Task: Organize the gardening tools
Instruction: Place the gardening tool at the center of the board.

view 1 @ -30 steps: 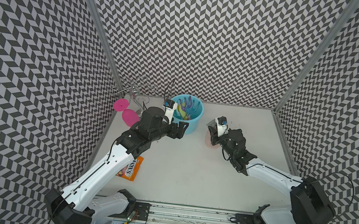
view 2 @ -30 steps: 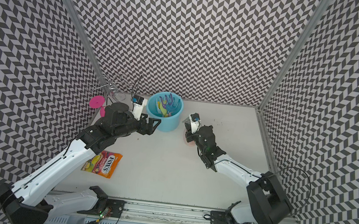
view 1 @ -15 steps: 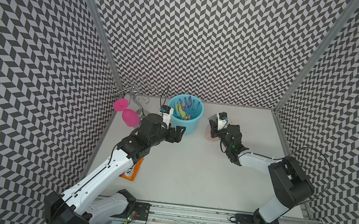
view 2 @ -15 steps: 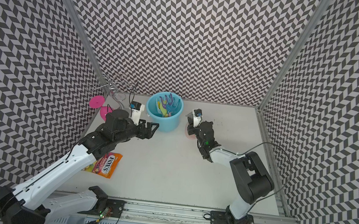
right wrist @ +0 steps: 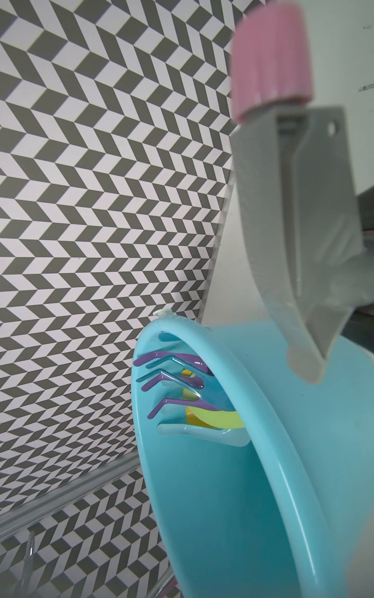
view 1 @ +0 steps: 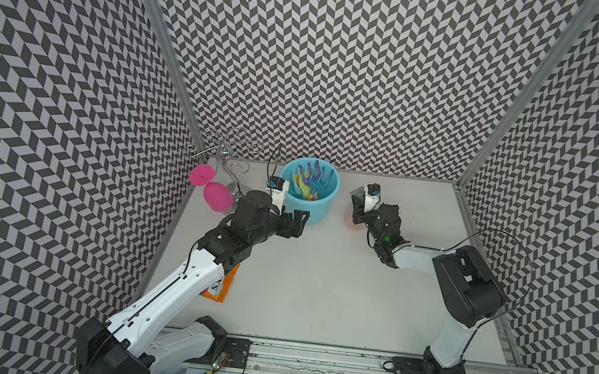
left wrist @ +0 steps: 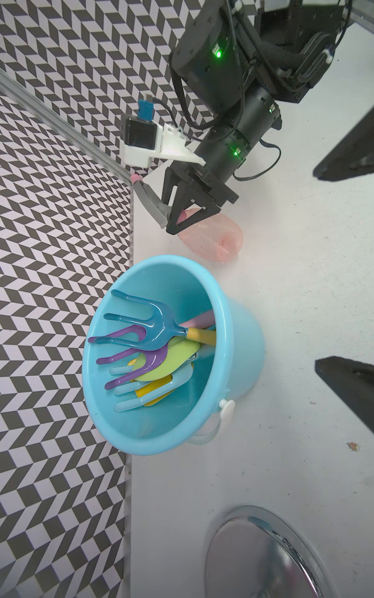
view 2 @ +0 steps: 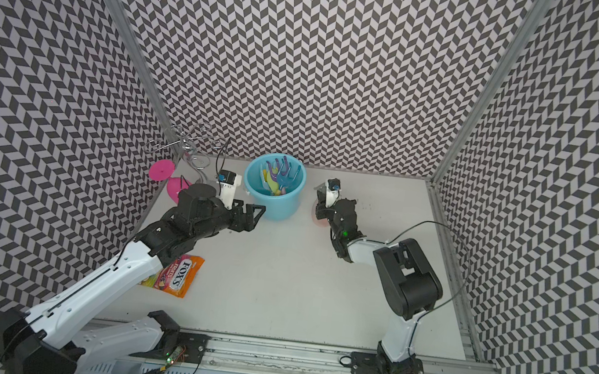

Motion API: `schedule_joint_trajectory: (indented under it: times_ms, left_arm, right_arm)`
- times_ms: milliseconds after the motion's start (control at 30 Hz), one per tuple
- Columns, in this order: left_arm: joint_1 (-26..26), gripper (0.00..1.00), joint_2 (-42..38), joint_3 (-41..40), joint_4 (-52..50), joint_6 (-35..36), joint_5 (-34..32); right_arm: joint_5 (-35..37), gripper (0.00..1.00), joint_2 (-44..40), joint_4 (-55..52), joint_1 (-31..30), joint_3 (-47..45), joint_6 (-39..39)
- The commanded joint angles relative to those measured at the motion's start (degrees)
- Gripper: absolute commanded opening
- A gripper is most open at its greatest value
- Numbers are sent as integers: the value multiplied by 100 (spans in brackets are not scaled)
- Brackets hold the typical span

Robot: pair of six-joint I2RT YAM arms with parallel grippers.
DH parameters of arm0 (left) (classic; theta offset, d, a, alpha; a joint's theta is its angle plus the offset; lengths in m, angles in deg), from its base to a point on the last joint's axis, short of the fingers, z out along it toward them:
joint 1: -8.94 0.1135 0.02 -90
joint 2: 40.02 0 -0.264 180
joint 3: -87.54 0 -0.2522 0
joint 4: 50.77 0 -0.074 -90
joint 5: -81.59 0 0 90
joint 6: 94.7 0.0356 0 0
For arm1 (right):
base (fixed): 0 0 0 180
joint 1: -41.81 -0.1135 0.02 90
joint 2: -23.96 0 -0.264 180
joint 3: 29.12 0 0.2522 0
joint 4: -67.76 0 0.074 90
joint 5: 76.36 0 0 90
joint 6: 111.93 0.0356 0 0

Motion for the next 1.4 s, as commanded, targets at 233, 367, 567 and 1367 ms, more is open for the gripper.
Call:
schedule_joint_trajectory:
  times_ms: [233,367,567,1367]
  left_arm:
    - [116,87,114,-44,219,25,-15]
    - [152,87,130,-52,258,47,6]
    - [188,87,179,-58,284,29,49]
    - [243,87,51,-198,419,-63,132]
  right_arm:
    - [-17,15,488,519,125,426,95]
    - [-1,16,635,485,135,547,89]
    - [33,18,817,487,161,640,155]
    - [34,65,674,-124,159,606,164]
